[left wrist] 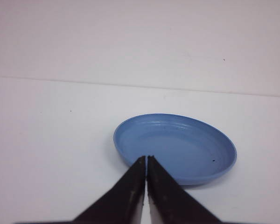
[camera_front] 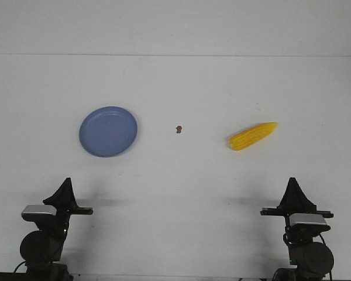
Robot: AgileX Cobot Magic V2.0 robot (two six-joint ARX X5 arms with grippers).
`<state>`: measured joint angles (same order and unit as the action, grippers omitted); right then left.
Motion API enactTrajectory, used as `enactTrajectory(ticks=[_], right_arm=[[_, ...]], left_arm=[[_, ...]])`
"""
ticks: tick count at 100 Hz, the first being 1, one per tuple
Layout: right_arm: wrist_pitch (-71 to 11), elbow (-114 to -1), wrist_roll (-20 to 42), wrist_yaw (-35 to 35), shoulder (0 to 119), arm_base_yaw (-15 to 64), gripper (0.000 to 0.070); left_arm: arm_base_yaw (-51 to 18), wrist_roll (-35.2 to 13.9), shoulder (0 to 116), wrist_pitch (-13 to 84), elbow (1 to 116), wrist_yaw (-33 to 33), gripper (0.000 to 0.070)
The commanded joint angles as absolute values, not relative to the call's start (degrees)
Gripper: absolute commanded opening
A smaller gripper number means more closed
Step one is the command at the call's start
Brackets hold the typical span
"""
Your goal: Place corn on plate with both arms
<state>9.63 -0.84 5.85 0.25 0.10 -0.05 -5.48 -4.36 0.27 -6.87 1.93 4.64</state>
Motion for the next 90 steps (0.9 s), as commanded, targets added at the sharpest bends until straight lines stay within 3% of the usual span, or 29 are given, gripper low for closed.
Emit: enactTrajectory(ticks=[1,90], right_arm=[[10.3,-0.7,6.3,0.5,0.1,0.0,0.0029],[11.7,-1.2,6.1,0.0,0.1,0.0,0.0029]], left_arm=[[-5.5,-4.1,0.2,-7.6,0.8,4.9,0.0016],[-5.5,-4.1,0.4,-5.4,5.4,4.9,0.0016]])
